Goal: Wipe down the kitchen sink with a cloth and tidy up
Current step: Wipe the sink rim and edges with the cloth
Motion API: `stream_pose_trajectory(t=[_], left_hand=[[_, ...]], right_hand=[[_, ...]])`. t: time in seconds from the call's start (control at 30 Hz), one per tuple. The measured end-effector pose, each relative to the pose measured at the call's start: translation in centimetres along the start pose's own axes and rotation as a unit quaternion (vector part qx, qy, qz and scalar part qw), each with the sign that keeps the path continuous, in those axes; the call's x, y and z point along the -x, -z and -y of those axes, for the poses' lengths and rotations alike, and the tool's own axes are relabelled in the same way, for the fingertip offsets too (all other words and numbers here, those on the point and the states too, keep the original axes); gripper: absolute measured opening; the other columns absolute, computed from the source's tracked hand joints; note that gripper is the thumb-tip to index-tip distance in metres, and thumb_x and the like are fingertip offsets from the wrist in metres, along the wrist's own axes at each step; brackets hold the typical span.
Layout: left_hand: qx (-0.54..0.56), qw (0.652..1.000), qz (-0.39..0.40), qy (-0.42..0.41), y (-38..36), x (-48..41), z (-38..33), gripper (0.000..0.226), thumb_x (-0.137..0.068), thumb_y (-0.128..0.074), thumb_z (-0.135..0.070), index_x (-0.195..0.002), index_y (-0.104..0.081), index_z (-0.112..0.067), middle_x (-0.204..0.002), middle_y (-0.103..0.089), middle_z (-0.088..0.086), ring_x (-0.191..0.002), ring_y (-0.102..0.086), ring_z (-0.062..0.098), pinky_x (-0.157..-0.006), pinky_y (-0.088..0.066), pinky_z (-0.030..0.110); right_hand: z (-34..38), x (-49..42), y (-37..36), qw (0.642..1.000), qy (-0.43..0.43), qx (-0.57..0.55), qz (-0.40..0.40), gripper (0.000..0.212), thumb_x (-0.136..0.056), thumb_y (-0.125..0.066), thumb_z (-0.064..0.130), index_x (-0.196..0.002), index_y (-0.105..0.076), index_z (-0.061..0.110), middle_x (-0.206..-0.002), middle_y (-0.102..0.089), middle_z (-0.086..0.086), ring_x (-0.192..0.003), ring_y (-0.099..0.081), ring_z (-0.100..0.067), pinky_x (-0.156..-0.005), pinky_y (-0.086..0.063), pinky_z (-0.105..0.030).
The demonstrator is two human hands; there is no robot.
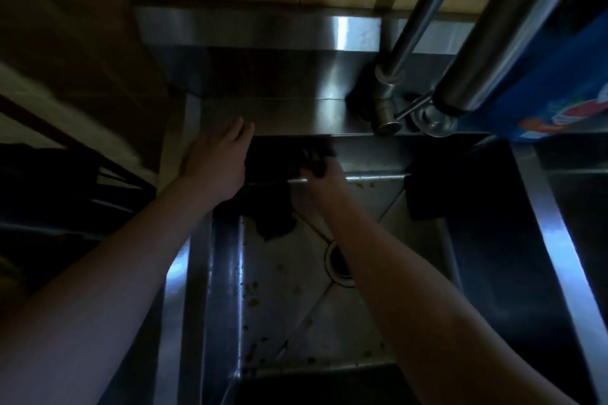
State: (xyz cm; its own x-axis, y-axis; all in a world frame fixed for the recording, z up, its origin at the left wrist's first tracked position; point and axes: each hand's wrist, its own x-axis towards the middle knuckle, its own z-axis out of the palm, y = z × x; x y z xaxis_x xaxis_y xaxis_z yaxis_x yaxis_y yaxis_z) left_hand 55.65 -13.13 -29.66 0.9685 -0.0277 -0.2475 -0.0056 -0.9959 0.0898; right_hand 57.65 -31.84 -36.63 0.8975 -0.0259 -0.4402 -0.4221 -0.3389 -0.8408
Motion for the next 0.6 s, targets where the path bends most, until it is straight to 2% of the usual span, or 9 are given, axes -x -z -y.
stream_pose_trajectory(t=[0.07, 0.13, 0.2, 0.3, 0.4, 0.47, 0.5, 0.53, 0.6], left_hand=[[-0.016, 0.999, -0.034, 0.016, -0.1, 0.2, -1.5, 0.072, -0.085, -0.052, -0.012, -0.147, -0.016, -0.013, -0.157, -0.014, 0.009, -0.136, -0.03, 0.033, -0.105, -0.028, 0.05], [-0.003, 0.998, -0.055, 0.006, -0.3, -0.1, -3.4, 0.073, -0.084, -0.052, -0.011, -0.147, -0.016, -0.016, -0.157, -0.013, 0.008, -0.135, -0.031, 0.033, -0.105, -0.028, 0.051], [0.019, 0.998, -0.046, -0.024, -0.4, -0.8, -5.0, 0.073, -0.085, -0.05, -0.01, -0.148, -0.014, -0.019, -0.158, -0.011, 0.007, -0.137, -0.029, 0.03, -0.106, -0.025, 0.051], [0.022, 0.998, -0.027, -0.048, -1.0, -1.5, -6.5, 0.069, -0.087, -0.047, -0.01, -0.147, -0.015, -0.019, -0.158, -0.012, 0.007, -0.139, -0.024, 0.028, -0.109, -0.024, 0.049], [0.016, 0.998, -0.028, -0.046, -1.1, -1.7, -6.7, 0.07, -0.085, -0.048, -0.01, -0.147, -0.016, -0.02, -0.157, -0.015, 0.005, -0.14, -0.023, 0.028, -0.108, -0.026, 0.05], [0.022, 0.998, -0.032, -0.049, -0.8, -1.6, -6.6, 0.071, -0.084, -0.049, -0.008, -0.147, -0.019, -0.02, -0.156, -0.02, 0.006, -0.138, -0.028, 0.028, -0.105, -0.029, 0.05], [0.027, 0.998, -0.034, -0.048, -0.7, -1.6, -6.6, 0.07, -0.083, -0.049, -0.007, -0.146, -0.022, -0.02, -0.155, -0.022, 0.006, -0.136, -0.031, 0.028, -0.104, -0.03, 0.049], [0.032, 0.998, -0.036, -0.046, -0.5, -1.6, -6.6, 0.069, -0.083, -0.05, -0.006, -0.146, -0.025, -0.02, -0.155, -0.024, 0.006, -0.136, -0.032, 0.028, -0.102, -0.03, 0.049], [0.041, 0.998, -0.035, -0.041, -0.4, -1.6, -6.7, 0.069, -0.082, -0.05, -0.004, -0.145, -0.026, -0.019, -0.155, -0.024, 0.005, -0.138, -0.03, 0.028, -0.103, -0.031, 0.05]], right_hand=[[-0.8, -1.2, 5.2, 0.999, -0.011, -0.008, -0.049, 0.042, -0.084, -0.067, 0.004, -0.124, -0.053, 0.001, -0.121, -0.061, -0.02, -0.108, -0.06, -0.028, -0.091, -0.049, -0.022], [-1.3, -2.3, 11.0, 0.992, -0.03, 0.041, -0.114, 0.045, -0.083, -0.07, 0.011, -0.124, -0.053, 0.003, -0.12, -0.061, -0.018, -0.112, -0.059, -0.029, -0.09, -0.046, -0.028], [-1.7, -3.0, 16.8, 0.981, -0.048, 0.047, -0.182, 0.041, -0.087, -0.065, 0.013, -0.124, -0.051, 0.006, -0.122, -0.059, -0.016, -0.114, -0.057, -0.028, -0.088, -0.044, -0.027], [-2.1, -3.1, 20.5, 0.975, -0.059, 0.075, -0.202, 0.03, -0.091, -0.056, 0.023, -0.117, -0.054, 0.007, -0.115, -0.061, -0.016, -0.107, -0.058, -0.032, -0.084, -0.043, -0.033], [-1.4, -3.3, 17.5, 0.975, -0.056, 0.055, -0.206, 0.027, -0.094, -0.052, 0.023, -0.115, -0.055, 0.006, -0.118, -0.061, -0.018, -0.111, -0.057, -0.034, -0.093, -0.046, -0.038], [-1.0, -3.5, 14.0, 0.971, -0.075, 0.002, -0.228, 0.026, -0.096, -0.049, 0.017, -0.12, -0.052, 0.007, -0.131, -0.056, -0.019, -0.122, -0.053, -0.033, -0.104, -0.043, -0.036], [-1.4, -3.3, 12.1, 0.974, -0.072, -0.001, -0.215, 0.03, -0.096, -0.05, 0.017, -0.125, -0.051, 0.008, -0.131, -0.055, -0.018, -0.121, -0.053, -0.031, -0.104, -0.043, -0.032], [-1.5, -2.8, 10.4, 0.986, -0.038, 0.022, -0.158, 0.033, -0.095, -0.053, 0.02, -0.126, -0.05, 0.009, -0.125, -0.058, -0.016, -0.112, -0.057, -0.028, -0.096, -0.046, -0.028], [-2.2, -2.0, 7.2, 0.994, -0.049, 0.068, -0.075, 0.034, -0.093, -0.056, 0.025, -0.124, -0.05, 0.013, -0.109, -0.057, -0.009, -0.088, -0.057, -0.018, -0.067, -0.048, -0.022]])
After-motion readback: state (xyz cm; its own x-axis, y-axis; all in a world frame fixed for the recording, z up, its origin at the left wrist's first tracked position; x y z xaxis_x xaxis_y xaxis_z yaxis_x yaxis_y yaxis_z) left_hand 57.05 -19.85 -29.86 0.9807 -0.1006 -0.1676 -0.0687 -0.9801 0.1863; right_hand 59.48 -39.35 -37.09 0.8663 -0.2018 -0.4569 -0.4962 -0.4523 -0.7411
